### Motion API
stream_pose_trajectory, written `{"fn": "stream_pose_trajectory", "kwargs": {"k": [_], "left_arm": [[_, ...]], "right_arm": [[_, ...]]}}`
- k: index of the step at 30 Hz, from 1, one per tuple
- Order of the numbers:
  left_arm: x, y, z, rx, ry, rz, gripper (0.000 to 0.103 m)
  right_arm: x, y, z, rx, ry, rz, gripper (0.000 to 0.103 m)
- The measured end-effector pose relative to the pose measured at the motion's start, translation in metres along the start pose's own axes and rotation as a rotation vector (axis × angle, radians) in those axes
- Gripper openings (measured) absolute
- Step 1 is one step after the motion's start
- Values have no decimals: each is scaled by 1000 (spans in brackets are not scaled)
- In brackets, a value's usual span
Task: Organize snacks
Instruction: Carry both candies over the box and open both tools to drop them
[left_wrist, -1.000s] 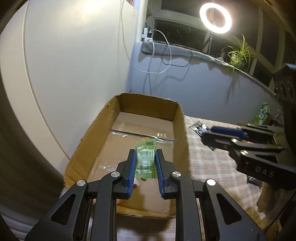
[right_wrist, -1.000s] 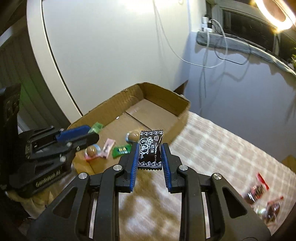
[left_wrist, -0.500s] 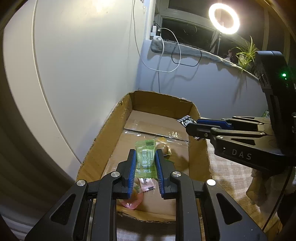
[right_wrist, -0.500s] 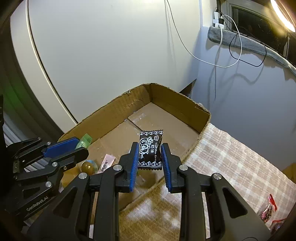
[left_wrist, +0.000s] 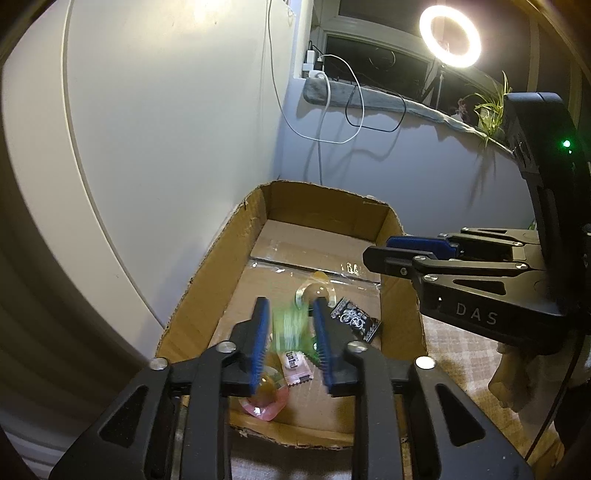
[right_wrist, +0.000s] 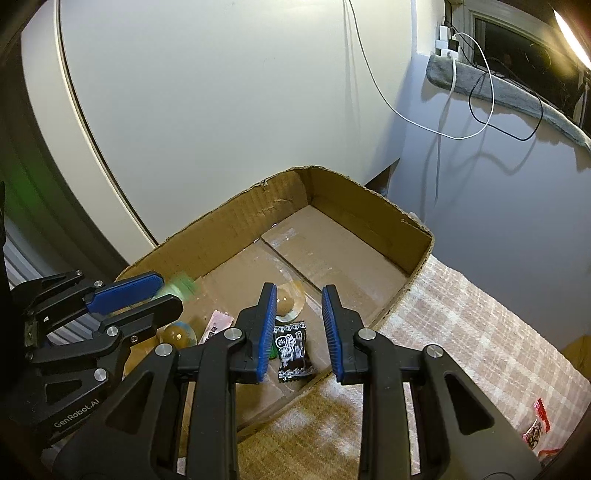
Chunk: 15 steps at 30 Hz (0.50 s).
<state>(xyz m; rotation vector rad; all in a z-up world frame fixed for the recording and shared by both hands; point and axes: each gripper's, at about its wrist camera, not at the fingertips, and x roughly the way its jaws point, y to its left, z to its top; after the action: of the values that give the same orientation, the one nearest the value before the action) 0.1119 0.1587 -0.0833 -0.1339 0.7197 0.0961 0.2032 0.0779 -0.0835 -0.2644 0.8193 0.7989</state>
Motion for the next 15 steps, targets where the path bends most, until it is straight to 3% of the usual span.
{"fn": "stream_pose_trajectory", "kwargs": {"k": [3,5,9,15], "left_arm": [[-2,0,0,2,-5,4,32],[-3,-1,-1,4,-6,9,34],[-7,-5,-1,12,-13,6,45],[-15,-16,-2,22,-28,-3,52]], "right_arm": [[-4,-1,0,6,-16,-16,50],[-8,-2,0,9,-27,-28,55],[-19,-8,-1,24,-52,-51,75],[-38,-15,-6,49,-78,-65,88]]}}
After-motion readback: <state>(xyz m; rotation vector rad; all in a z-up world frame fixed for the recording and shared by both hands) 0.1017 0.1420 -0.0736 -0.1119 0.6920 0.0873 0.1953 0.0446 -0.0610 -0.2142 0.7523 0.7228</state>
